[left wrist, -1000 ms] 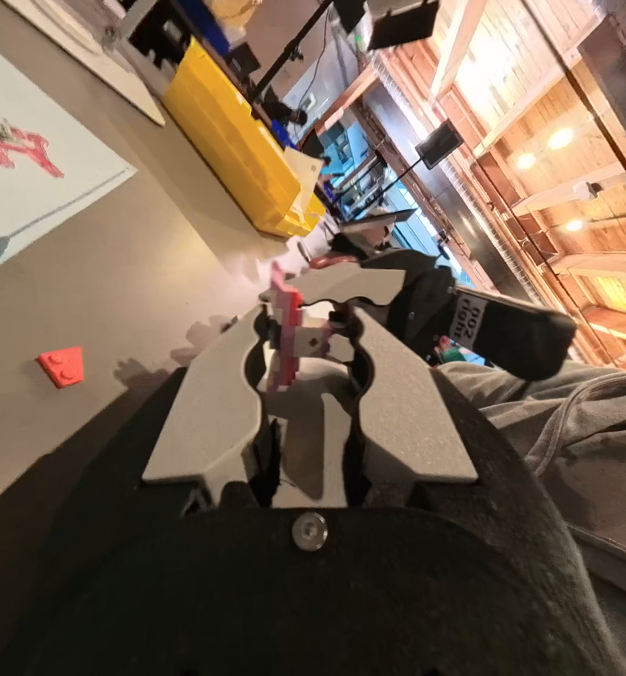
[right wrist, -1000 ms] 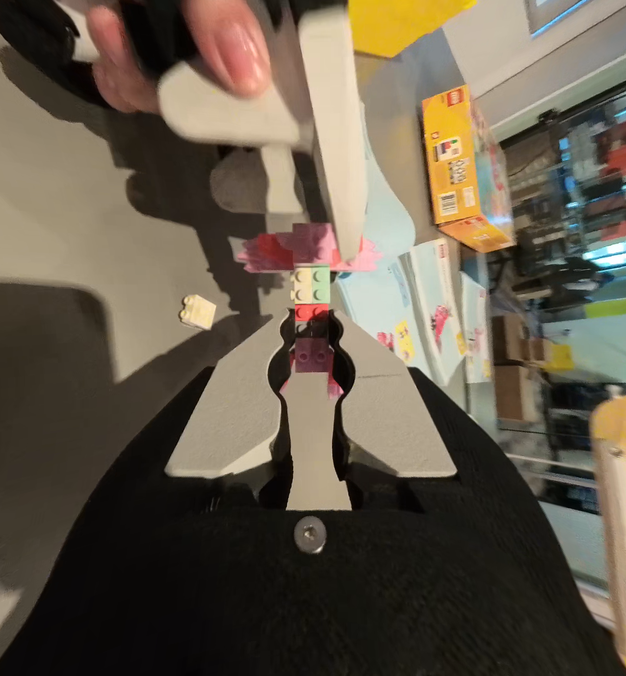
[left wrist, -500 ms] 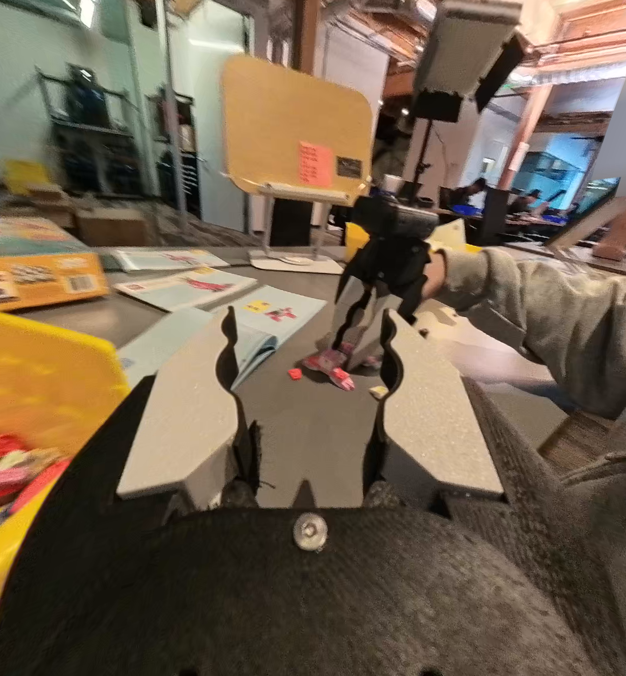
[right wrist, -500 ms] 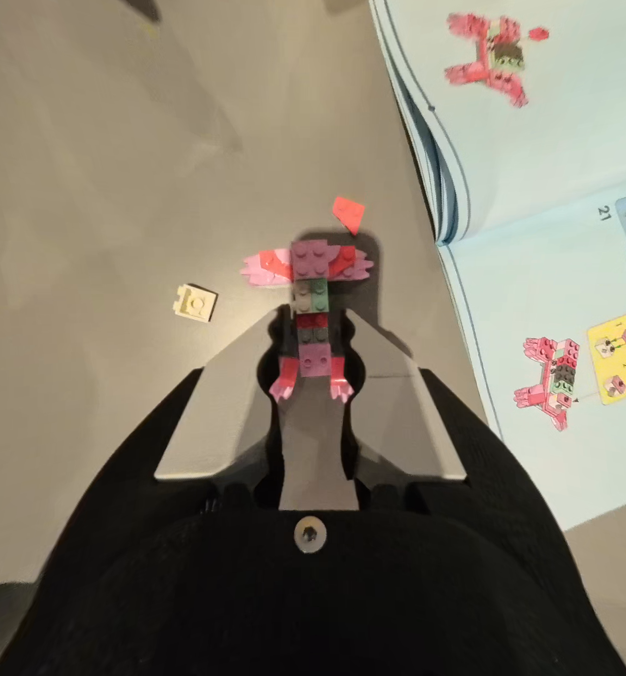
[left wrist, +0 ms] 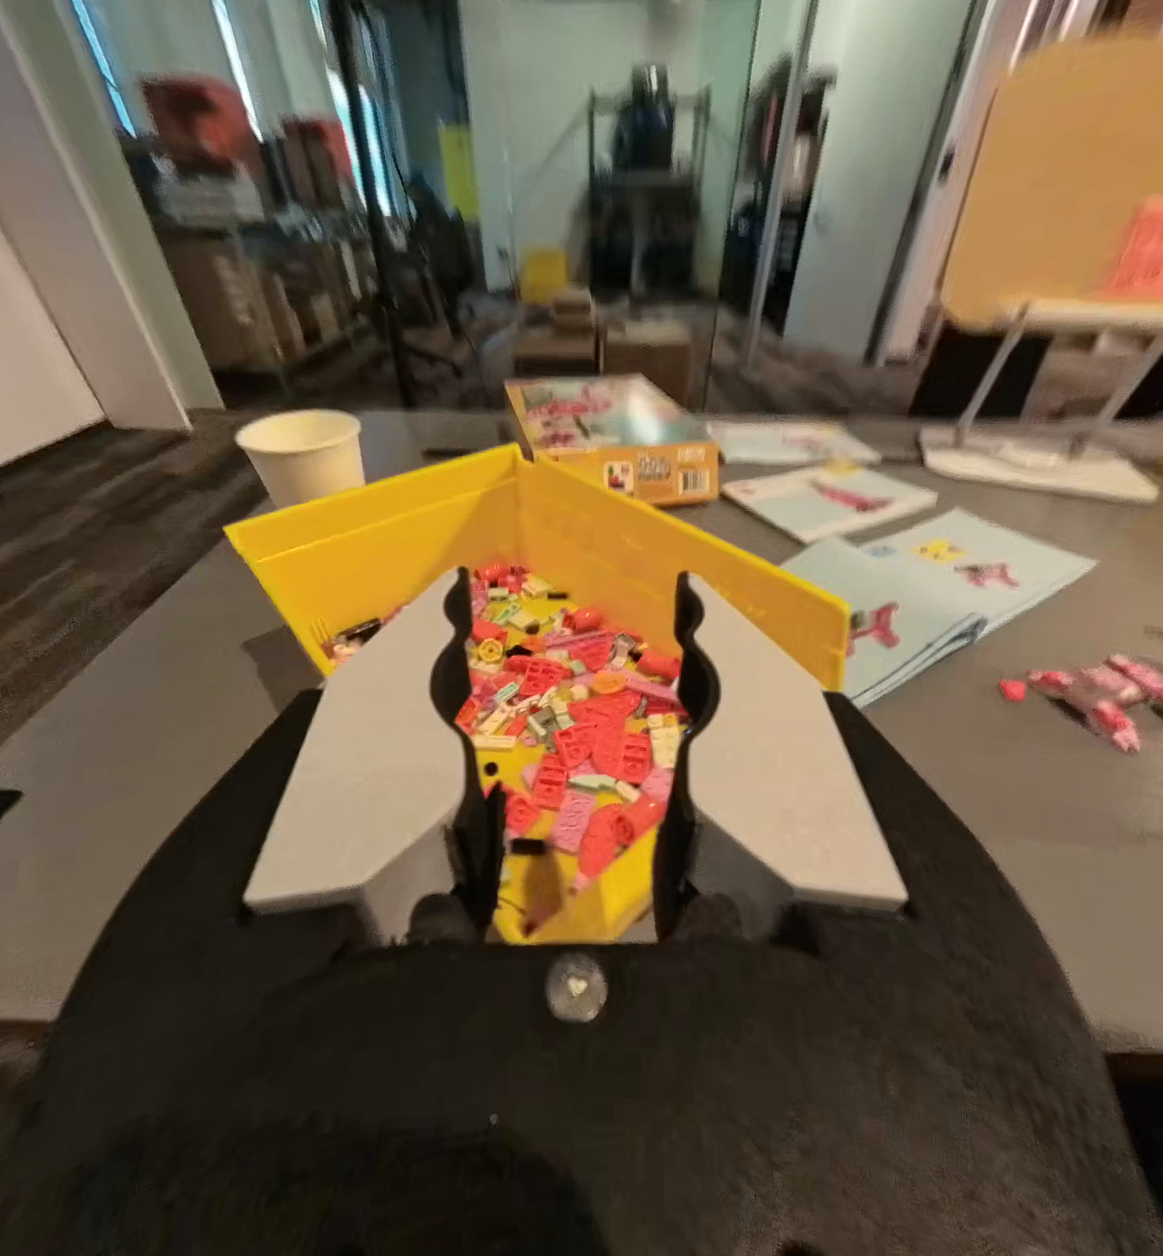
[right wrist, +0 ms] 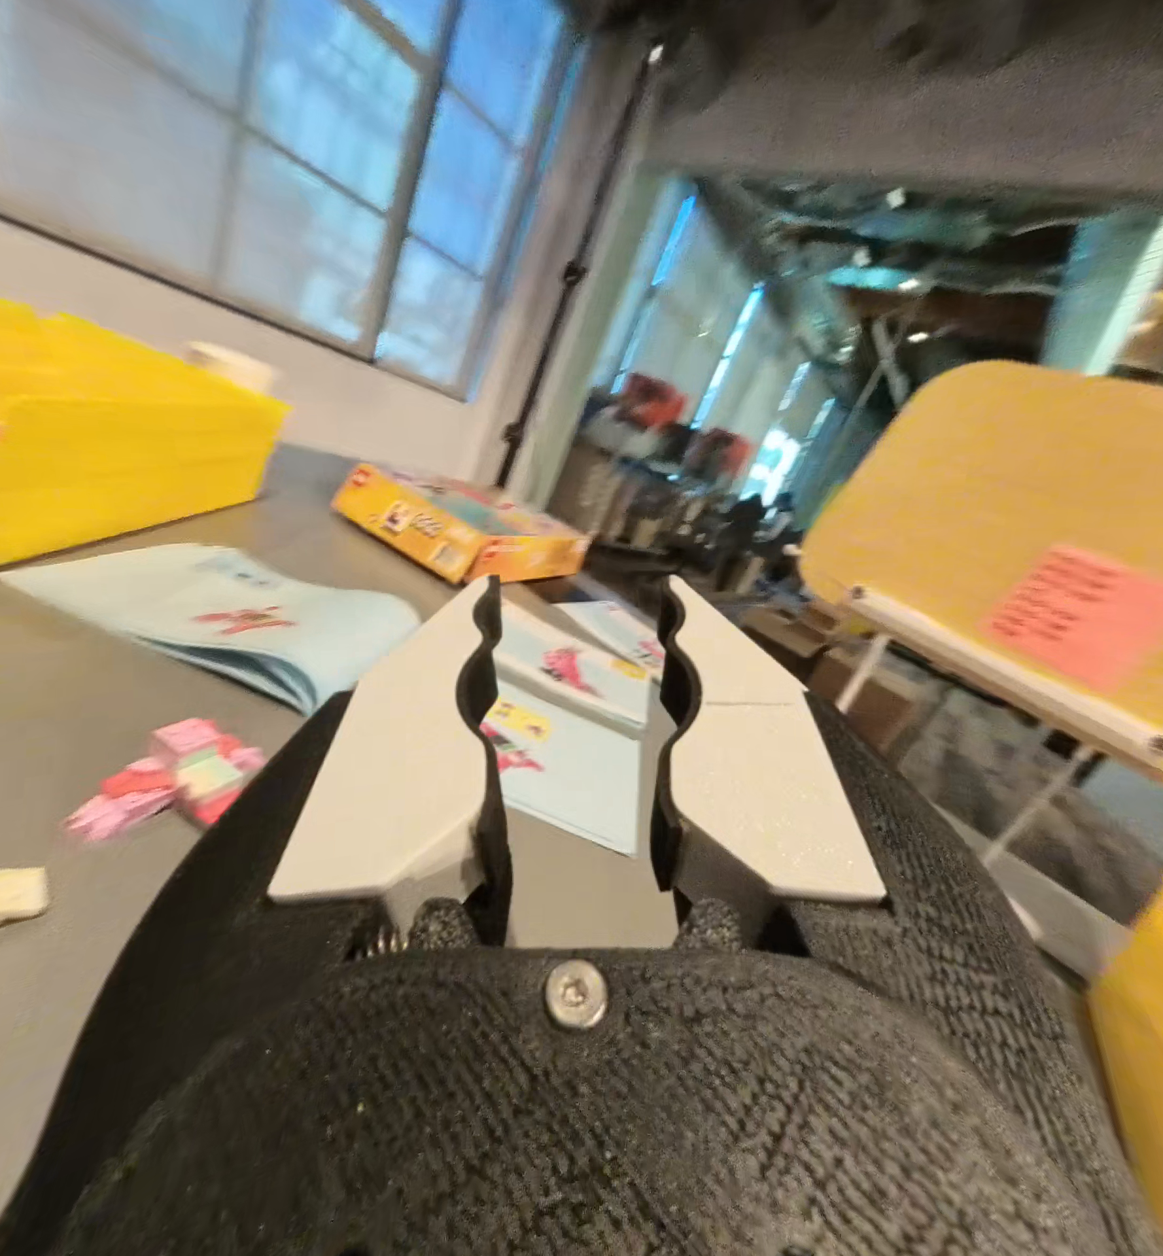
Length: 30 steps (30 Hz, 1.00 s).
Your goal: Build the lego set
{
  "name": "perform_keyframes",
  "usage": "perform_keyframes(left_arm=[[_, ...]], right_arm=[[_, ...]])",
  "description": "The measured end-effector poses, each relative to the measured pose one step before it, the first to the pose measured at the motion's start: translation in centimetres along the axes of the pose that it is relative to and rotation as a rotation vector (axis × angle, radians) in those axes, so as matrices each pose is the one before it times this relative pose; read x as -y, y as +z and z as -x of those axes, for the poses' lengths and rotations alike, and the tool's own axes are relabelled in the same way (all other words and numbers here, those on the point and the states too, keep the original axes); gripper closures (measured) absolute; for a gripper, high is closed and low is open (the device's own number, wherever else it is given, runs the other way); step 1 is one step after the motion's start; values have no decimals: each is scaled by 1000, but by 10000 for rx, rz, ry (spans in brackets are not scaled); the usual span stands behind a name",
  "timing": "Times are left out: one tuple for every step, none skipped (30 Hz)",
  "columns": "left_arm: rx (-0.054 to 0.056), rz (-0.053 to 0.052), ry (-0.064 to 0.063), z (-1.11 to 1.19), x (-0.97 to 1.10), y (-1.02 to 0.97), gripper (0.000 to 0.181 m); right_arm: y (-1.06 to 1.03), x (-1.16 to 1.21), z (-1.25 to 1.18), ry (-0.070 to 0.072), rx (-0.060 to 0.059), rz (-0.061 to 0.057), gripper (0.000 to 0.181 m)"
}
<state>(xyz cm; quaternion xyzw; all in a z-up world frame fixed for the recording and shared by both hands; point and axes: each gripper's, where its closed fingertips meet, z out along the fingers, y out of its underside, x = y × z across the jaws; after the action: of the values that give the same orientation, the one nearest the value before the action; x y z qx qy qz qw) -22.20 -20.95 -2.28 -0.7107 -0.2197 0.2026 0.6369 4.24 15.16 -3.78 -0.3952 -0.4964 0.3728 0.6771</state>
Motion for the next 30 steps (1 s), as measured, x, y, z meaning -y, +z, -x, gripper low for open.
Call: perform_keyframes(left_arm=[[-251,805,304,367,-117,1206,130],[-352,780,266,222,-90,1337,135],[-456,697,211,58,-26,1392,141],[-556,761,169,-97,-192,1443,146],[-581,841,86,-92,-390,1430,147],[-468,849,-78,108,-475,1330,147],[-271,864,-128,435,-542,1221,147],[-95,723,63,618,-390,1056,149],[52,471,225,746,-201,864,154],[148,475,121,883,-308,739,157],[13,585,-41,648,-514,655,161],[-224,610,-166,227,-590,587,162],[-296,614,-290,78,-627,519,161],[-379,583,-261,-91,-575,455,160],[-326,416,-167,-79,-375,348,160],[-117,347,-161,178,-296,256,160],[70,413,-90,406,-397,174,161],[229,483,-74,614,-505,123,161],[302,540,-81,686,-586,111,162],[196,507,4,475,-527,126,162],[-53,500,1,29,-538,167,164],[-391,517,-35,-571,-575,240,164],[-645,467,-40,-1068,-529,318,164],[-650,391,15,-1197,-473,456,163],[-425,394,116,-988,-536,597,162],[-106,442,139,-570,-629,710,160],[155,473,120,-228,-696,688,156],[258,405,141,-70,-624,574,153],[213,213,153,-89,-388,384,153],[157,36,91,-60,-121,199,153]], right_arm=[[-104,-131,-528,-137,-408,-98,136],[135,-247,-247,-133,-190,54,136],[252,-279,-99,-121,-88,91,136],[259,-277,-18,-112,-70,54,136],[217,-326,23,-111,-79,36,136],[146,-330,47,-137,-95,48,136],[57,-282,66,-191,-102,39,137],[-6,-197,68,-223,-92,23,139],[-26,-121,38,-206,-94,-4,139],[-25,-68,-11,-158,-102,-30,141],[-1,-48,-28,-95,-84,-32,142],[17,-86,-18,-32,-49,-12,142],[55,-120,11,9,-10,12,143],[66,-165,76,31,40,39,143],[93,-195,97,39,50,61,144],[86,-191,64,22,22,60,144],[67,-146,62,-11,19,44,145],[56,-115,75,-27,22,35,145],[50,-90,62,-30,19,33,146],[33,-87,54,-30,18,31,146],[19,-73,28,-30,8,28,147],[13,-66,9,-31,-3,23,147],[16,-79,7,-22,6,31,148],[25,-91,19,-8,11,35,148],[15,-73,14,0,8,23,149],[13,-48,25,2,12,9,149],[20,-49,39,3,23,15,150],[26,-77,57,2,28,29,150],[42,-72,70,-3,29,30,150],[41,-51,78,-10,27,23,151]])
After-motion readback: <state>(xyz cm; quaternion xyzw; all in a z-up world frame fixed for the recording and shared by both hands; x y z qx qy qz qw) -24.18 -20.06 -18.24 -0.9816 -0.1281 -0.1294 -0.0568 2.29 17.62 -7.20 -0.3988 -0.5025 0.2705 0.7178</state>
